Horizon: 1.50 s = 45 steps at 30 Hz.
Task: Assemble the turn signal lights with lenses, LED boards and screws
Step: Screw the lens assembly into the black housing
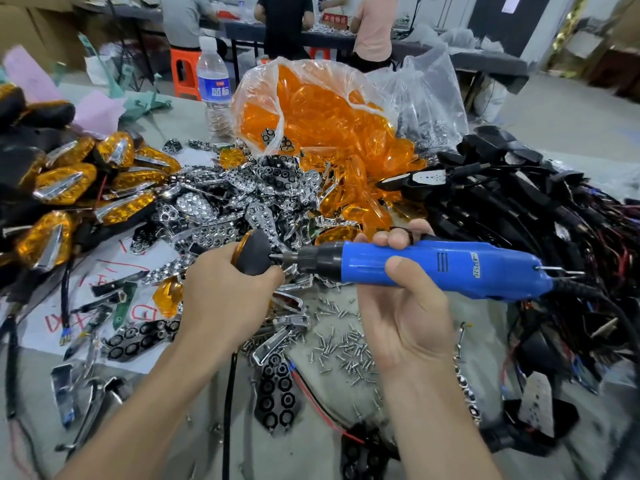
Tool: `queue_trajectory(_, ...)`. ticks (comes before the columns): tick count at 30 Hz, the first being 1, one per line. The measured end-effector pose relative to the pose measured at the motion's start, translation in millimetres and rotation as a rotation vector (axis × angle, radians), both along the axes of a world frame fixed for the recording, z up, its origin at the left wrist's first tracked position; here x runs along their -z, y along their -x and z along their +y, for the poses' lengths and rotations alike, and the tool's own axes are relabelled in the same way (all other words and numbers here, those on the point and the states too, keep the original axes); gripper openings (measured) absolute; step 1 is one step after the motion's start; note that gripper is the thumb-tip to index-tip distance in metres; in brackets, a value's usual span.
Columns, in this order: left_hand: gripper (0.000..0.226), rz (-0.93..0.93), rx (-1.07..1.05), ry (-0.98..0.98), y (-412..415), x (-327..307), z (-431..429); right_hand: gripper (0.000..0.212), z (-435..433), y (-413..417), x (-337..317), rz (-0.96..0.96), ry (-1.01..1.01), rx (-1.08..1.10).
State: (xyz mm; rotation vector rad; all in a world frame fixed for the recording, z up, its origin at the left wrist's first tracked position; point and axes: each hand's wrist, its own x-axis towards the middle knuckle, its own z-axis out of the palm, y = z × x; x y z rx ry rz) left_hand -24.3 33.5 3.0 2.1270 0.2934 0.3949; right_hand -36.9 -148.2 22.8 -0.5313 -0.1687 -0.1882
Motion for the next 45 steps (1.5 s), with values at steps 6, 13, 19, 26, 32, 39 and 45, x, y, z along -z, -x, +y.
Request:
queue_trajectory(6,0.039,0.068,-0.023,-0.083,-2,1,1,0.045,-7,-3,7,-0.21,-0.043,-0.116)
queue_trajectory(13,0.044,0.057,-0.015,-0.079,2,-1,0,0.043,-5,1,4,-0.317,-0.012,-0.134)
queue_trajectory(19,0.041,-0.003,-0.063,-0.132,6,-3,-4,0.042,3,-6,6,-0.047,-0.111,-0.005)
queue_trajectory(26,0.034,0.002,-0.057,-0.13,4,1,-13,0.039,7,-3,1,-0.069,-0.028,0.062)
queue_trajectory(32,0.029,-0.046,0.095,-0.016,2,-4,-7,0.046,-12,-9,5,-0.047,-0.143,-0.076)
queue_trajectory(39,0.023,0.068,0.264,0.479,1,-2,-10,0.043,-26,-16,15,0.066,-0.25,-0.009)
queue_trajectory(45,0.027,-0.059,0.206,0.585,5,5,-15,0.035,-28,-15,16,0.092,-0.281,0.013)
